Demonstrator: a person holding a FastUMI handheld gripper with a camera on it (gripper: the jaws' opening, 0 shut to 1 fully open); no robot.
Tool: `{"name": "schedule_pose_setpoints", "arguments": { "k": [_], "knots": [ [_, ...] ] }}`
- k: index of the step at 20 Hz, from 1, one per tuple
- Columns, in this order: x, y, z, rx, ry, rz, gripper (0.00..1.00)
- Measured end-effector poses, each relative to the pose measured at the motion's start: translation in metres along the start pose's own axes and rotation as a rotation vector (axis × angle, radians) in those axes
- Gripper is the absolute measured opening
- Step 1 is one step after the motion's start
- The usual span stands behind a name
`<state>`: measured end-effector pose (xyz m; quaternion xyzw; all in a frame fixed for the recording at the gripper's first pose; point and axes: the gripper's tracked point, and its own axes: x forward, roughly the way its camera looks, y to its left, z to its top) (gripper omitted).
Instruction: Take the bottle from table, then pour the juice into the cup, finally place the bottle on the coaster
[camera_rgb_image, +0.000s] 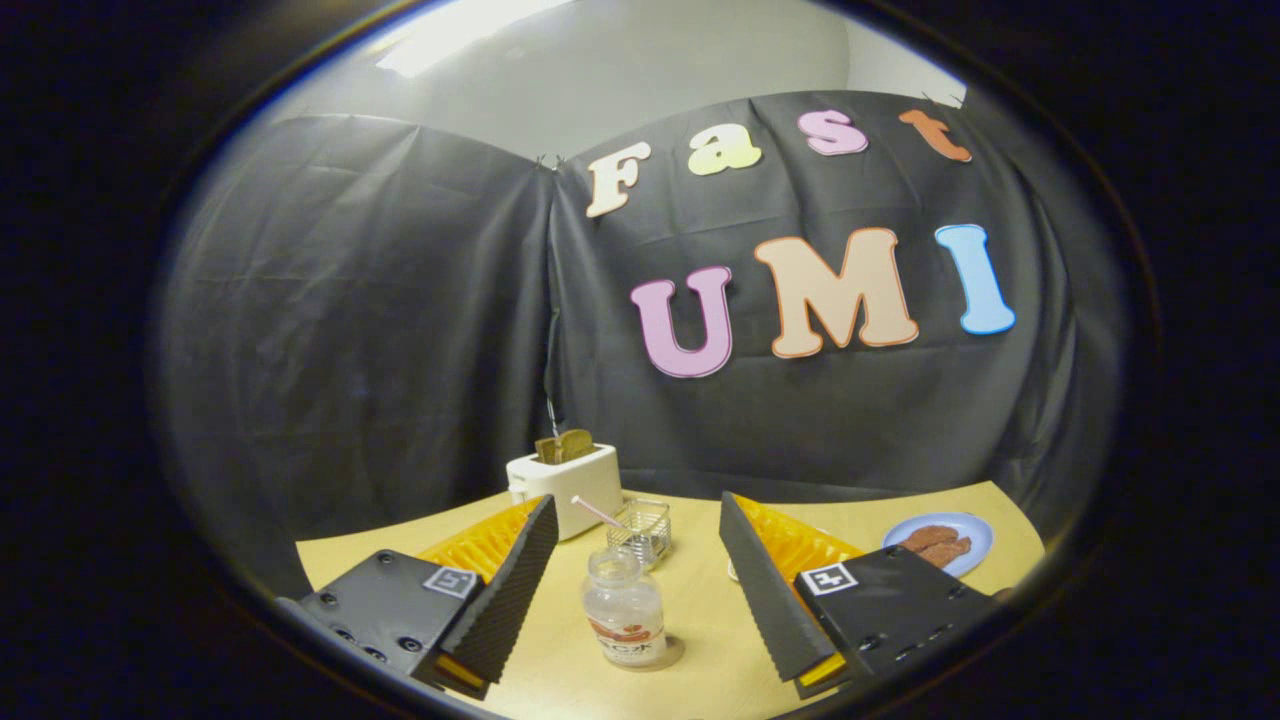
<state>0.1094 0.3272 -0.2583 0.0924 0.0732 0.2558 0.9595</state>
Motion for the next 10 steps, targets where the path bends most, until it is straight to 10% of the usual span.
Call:
{"name": "schedule_pose_setpoints", "arguments": {
  "k": [10],
  "knots": [
    [-0.044, -0.041, 0.071, -0.076, -0.056, -0.082, 1.0]
  ]
}}
